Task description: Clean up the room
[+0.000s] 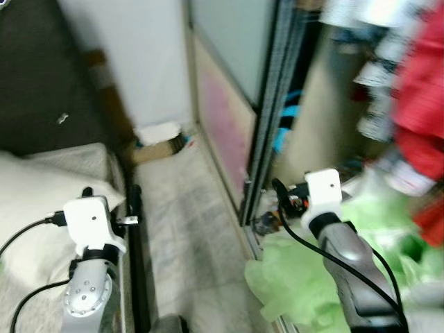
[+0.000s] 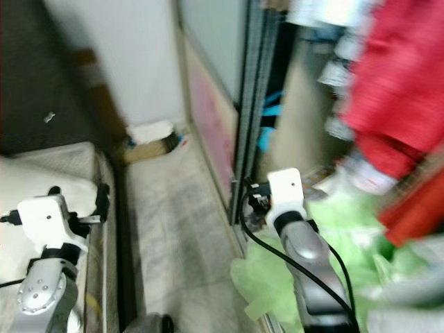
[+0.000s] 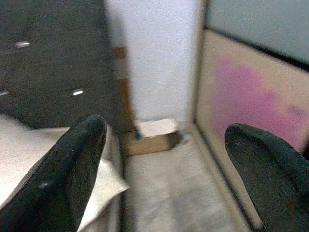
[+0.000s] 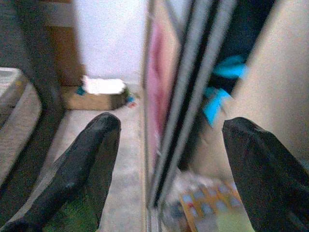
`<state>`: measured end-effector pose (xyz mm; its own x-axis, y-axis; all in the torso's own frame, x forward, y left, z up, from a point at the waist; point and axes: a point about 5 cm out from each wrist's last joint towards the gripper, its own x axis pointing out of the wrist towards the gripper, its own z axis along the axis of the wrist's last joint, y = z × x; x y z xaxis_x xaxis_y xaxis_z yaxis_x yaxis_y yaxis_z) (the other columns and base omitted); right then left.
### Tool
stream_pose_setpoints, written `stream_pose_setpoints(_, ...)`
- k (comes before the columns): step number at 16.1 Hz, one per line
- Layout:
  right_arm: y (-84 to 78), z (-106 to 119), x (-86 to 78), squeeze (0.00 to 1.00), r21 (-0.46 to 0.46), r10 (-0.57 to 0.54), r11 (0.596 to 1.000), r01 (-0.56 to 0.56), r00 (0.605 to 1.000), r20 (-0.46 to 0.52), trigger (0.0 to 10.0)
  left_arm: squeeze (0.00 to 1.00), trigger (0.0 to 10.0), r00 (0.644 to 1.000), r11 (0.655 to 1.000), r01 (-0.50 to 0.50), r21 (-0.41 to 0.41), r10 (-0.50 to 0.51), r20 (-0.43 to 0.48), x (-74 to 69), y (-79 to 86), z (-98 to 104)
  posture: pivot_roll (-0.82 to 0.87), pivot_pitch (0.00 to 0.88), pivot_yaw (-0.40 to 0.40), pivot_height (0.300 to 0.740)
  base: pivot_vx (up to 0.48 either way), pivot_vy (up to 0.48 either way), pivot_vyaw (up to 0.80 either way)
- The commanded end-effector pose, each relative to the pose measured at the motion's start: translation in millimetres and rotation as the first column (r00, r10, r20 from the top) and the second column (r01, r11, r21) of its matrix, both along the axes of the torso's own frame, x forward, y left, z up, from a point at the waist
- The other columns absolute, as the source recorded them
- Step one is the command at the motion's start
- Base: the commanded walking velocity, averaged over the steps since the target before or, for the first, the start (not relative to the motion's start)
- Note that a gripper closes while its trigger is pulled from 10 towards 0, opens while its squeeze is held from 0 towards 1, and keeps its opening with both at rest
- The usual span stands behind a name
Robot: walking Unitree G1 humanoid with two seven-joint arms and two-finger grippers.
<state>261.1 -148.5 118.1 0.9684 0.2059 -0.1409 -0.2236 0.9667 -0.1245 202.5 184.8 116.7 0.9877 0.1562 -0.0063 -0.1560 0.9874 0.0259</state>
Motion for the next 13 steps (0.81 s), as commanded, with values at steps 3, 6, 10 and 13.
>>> stream_pose_setpoints(3, 9.4, 3, 13.0, 0.00, 0.020, 0.023, 1.000, -0.023, 1.000, 0.018, 10.0, 0.00, 10.0, 0.999, 0.999, -0.034, 0.018, 0.034, -0.007, 5.7, -0.8, 6, -0.03, 0.034, 0.014, 0.740, 0.000, 0.000, 0.80)
stream_pose_setpoints(6, 14.4, 6, 22.3, 0.00, 0.035, 0.019, 0.999, -0.021, 0.999, 0.035, 10.0, 0.00, 10.0, 1.000, 1.000, 0.001, 0.031, -0.001, 0.012, 7.9, -4.0, 6, -0.04, 0.034, 0.021, 0.740, 0.000, 0.000, 0.80)
stream_pose_setpoints(10, 13.2, 8, 30.4, 0.00, 0.037, 0.016, 0.999, -0.018, 0.998, 0.052, 10.0, 0.00, 10.0, 0.999, 0.998, -0.036, 0.056, 0.036, 0.006, 8.9, -3.8, 6, -0.02, 0.034, 0.016, 0.740, 0.000, 0.000, 0.80)
stream_pose_setpoints(13, 15.5, 11, 38.2, 0.00, 0.044, 0.022, 0.999, -0.025, 0.997, 0.069, 10.0, 0.00, 10.0, 0.999, 0.999, -0.034, 0.019, 0.034, -0.001, 9.0, -6.8, 3, -0.02, 0.032, 0.013, 0.740, 0.000, 0.000, 0.80)
